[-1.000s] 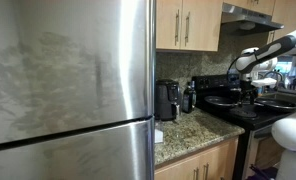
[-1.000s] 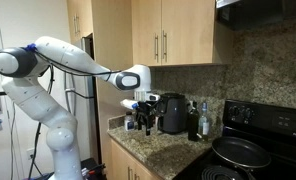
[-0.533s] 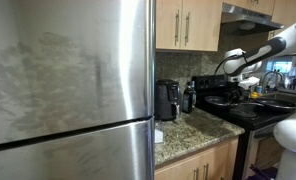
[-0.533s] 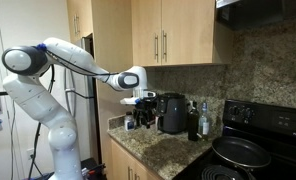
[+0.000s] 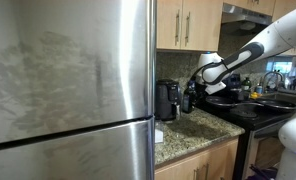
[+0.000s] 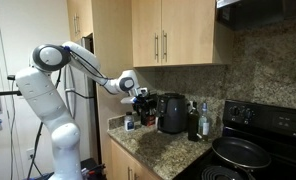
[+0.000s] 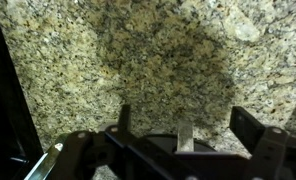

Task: Open the airfryer

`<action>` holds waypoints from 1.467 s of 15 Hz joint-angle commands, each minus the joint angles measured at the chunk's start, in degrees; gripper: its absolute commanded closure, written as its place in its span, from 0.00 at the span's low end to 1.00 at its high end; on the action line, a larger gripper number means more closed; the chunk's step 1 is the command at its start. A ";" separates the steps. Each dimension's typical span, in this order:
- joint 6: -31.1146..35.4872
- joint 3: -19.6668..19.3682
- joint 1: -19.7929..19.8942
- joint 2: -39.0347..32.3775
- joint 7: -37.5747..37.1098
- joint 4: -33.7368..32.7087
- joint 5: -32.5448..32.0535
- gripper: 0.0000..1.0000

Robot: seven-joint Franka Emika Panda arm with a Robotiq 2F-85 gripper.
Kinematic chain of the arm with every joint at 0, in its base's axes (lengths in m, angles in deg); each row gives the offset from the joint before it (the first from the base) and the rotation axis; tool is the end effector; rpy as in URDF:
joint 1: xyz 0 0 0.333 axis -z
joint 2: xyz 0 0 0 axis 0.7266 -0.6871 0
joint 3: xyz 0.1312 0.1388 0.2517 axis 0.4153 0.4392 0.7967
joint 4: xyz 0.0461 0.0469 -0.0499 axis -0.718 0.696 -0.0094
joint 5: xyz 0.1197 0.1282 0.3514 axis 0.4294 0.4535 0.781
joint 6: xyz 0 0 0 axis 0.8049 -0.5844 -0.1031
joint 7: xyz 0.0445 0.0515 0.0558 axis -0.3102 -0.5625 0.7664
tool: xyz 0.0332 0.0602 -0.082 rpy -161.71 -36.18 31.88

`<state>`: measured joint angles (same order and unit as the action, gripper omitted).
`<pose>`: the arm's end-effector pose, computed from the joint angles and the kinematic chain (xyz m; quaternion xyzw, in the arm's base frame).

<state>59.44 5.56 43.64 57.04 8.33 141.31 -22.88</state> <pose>0.4457 0.0588 0.4367 0.9839 0.0866 0.1331 0.0823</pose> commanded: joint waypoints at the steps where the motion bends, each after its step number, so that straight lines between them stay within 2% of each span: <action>1: 0.06 0.46 0.65 -0.52 -0.12 -0.49 0.30 0.00; 3: 0.50 -0.15 0.84 -2.47 0.79 -1.07 0.79 0.00; 4: 3.06 -0.66 0.99 -4.71 0.04 -0.99 1.84 0.00; 8: 15.80 -2.93 0.37 -12.95 -0.66 -0.93 11.40 0.00; 11: 25.65 -2.74 0.25 -18.56 -0.21 -2.31 14.61 0.00; 13: 31.78 -2.02 0.15 -21.72 -1.20 -3.38 13.30 0.00; 15: 34.49 -1.70 -0.44 -24.42 -2.33 -5.42 10.87 0.00; 16: 35.34 -2.34 -0.56 -24.97 -4.73 -6.20 6.35 0.00; 17: 33.47 -1.97 -0.29 -22.50 -2.08 -3.70 10.33 0.00; 20: 34.20 -1.98 -0.45 -24.14 -4.34 -5.57 7.23 0.00; 22: 37.07 -2.06 -0.99 -25.52 -5.97 -6.18 6.23 0.00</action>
<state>93.65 3.57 43.19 32.89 3.91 135.68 -15.70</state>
